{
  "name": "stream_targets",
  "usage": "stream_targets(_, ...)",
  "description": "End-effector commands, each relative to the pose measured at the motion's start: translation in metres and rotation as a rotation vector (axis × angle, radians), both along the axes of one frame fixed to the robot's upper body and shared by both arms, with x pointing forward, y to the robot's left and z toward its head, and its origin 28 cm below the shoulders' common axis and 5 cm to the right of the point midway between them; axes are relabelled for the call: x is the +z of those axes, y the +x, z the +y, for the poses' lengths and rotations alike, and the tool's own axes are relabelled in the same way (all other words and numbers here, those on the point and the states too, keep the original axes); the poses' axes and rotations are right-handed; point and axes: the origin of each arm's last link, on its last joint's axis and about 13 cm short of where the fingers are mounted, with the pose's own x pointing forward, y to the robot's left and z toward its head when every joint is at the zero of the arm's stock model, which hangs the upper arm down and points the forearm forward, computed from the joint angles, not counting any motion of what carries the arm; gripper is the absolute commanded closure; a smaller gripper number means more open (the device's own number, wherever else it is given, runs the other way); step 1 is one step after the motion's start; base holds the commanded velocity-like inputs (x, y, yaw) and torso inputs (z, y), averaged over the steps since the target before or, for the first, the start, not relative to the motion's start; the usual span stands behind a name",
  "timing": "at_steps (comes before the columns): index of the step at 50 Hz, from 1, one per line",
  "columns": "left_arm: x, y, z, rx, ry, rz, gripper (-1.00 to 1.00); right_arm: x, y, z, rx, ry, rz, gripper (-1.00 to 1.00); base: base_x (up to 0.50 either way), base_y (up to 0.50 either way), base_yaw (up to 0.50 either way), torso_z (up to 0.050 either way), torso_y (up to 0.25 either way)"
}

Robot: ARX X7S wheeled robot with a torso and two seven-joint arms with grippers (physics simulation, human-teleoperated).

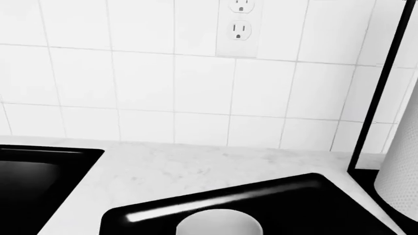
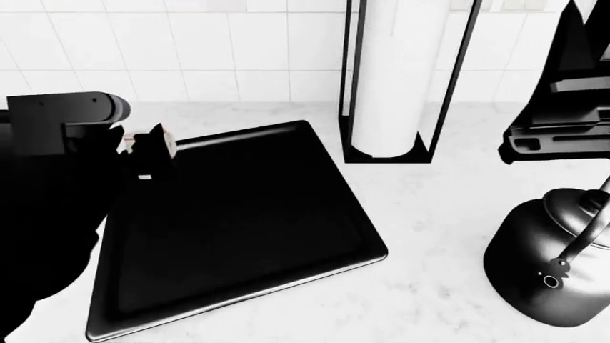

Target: Pick the kettle from the counter and place it on the tray. Then pick the mug from the cabinet and place it on the tray. Then close the cabinet doors.

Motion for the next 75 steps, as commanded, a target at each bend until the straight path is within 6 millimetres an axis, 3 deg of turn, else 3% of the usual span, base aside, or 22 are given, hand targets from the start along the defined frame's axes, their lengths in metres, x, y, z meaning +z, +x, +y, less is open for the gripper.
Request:
stream_targets(1,-0.010,0.002,0.004,0.024,-0.008,0.018,1.00,-0.001,0.001,0.001,0.000,0.000,0.004,-1.00,0.00,0.00,0.00,0.000,0.010)
stream_targets(21,-0.018,0.003,0.008,0.028,-0.030,0.040,1.00,-0.002,0.003,0.003,0.002,-0.004,0.009,-1.00,0.00,0.00,0.00,0.000,0.000)
stream_targets(22,-0.017,0.003,0.008,0.028,-0.031,0.040,-1.00,-0.002,0.004,0.003,0.002,-0.003,0.011,-1.00,0.00,0.00,0.00,0.000,0.010)
stream_targets(41,-0.008,0.002,0.010,0.017,-0.052,0.006,-1.00,-0.002,0.004,0.003,0.003,-0.004,0.010,-1.00,0.00,0.00,0.00,0.000,0.000)
stream_targets(49,0.026,-0.014,0.008,-0.022,-0.092,-0.136,-1.00,0.002,0.000,0.003,-0.010,0.013,0.027,-1.00,0.00,0.00,0.00,0.000,0.000)
stream_targets(56,0.047,-0.037,0.002,-0.056,-0.102,-0.233,-1.00,0.011,-0.017,0.005,-0.074,0.112,0.166,-1.00,0.00,0.00,0.00,0.000,0.000)
stream_targets(65,0.048,-0.049,0.000,-0.083,-0.101,-0.260,-1.00,0.005,-0.039,0.008,-0.123,0.210,0.332,-1.00,0.00,0.00,0.00,0.000,0.000)
stream_targets(75,0.040,-0.047,0.004,-0.070,-0.112,-0.249,-1.00,0.005,-0.041,0.006,-0.166,0.269,0.416,-1.00,0.00,0.00,0.00,0.000,0.000)
